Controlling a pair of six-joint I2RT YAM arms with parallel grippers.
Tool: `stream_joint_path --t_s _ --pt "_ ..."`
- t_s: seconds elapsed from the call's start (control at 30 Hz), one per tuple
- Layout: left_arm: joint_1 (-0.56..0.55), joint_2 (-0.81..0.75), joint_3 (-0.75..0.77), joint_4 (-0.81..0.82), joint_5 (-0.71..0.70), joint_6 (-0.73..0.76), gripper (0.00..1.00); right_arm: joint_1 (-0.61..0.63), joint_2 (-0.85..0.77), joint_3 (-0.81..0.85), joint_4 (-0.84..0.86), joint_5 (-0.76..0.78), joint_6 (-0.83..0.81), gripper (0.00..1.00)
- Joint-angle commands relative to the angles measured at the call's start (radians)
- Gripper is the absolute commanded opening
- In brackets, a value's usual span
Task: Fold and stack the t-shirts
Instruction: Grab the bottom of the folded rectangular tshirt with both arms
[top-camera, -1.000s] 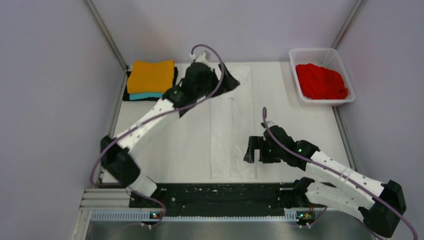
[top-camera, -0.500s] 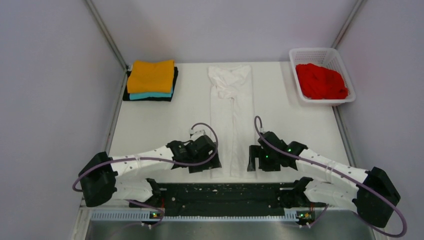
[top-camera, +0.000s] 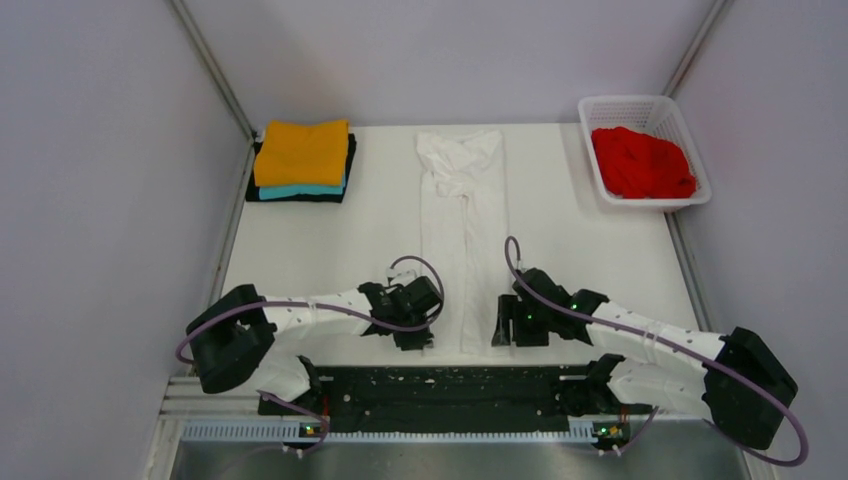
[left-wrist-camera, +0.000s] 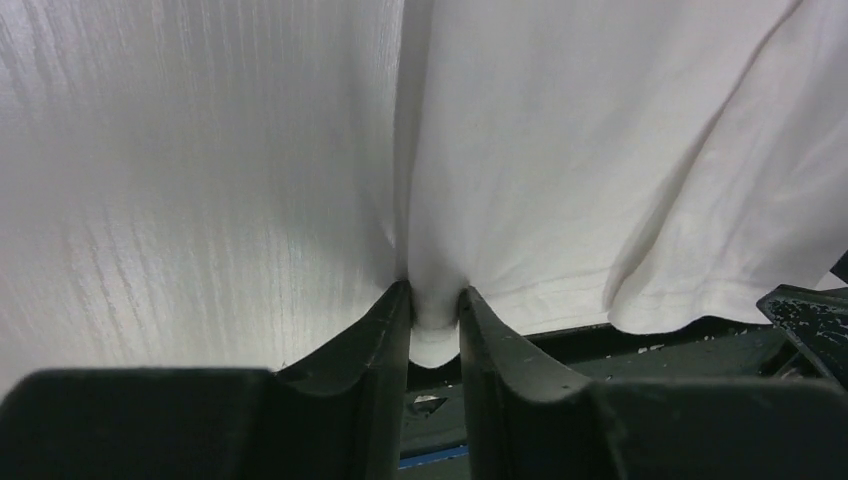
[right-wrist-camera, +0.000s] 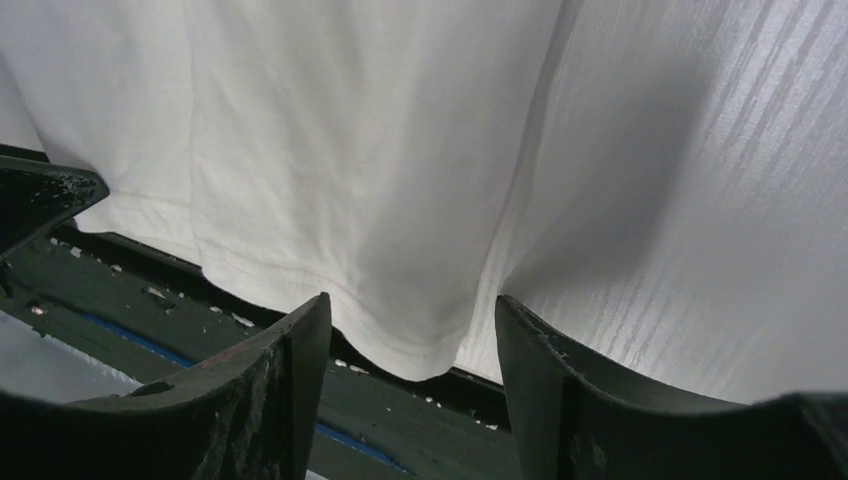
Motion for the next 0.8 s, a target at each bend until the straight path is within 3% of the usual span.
stream_joint_path --t_s 0.0,0.07,0.23,0.37,0.77 --pt "-0.005 0.005 -0.028 0.036 0.015 -0.023 0.21 0.020 0.029 -0.029 0.052 -0.008 0.021 0.58" --pt "-0.004 -0.006 -0.045 0.030 0.020 -0.039 0.01 0.028 0.029 -0.036 0.051 -0.011 0.026 0.52" --pt "-0.005 -0.025 -0.076 0.021 0.027 -0.061 0.00 0.032 -0.005 -0.070 -0.030 0.007 0.054 0.31" --pt "-0.005 -0.051 -0.093 -0.015 0.013 -0.077 0.00 0.032 -0.109 -0.103 -0.114 0.033 0.082 0.01" --pt "-0.057 -0.146 -0.097 -0.021 0.048 -0.084 0.00 0.033 -0.258 -0.113 -0.162 -0.081 0.074 0.00"
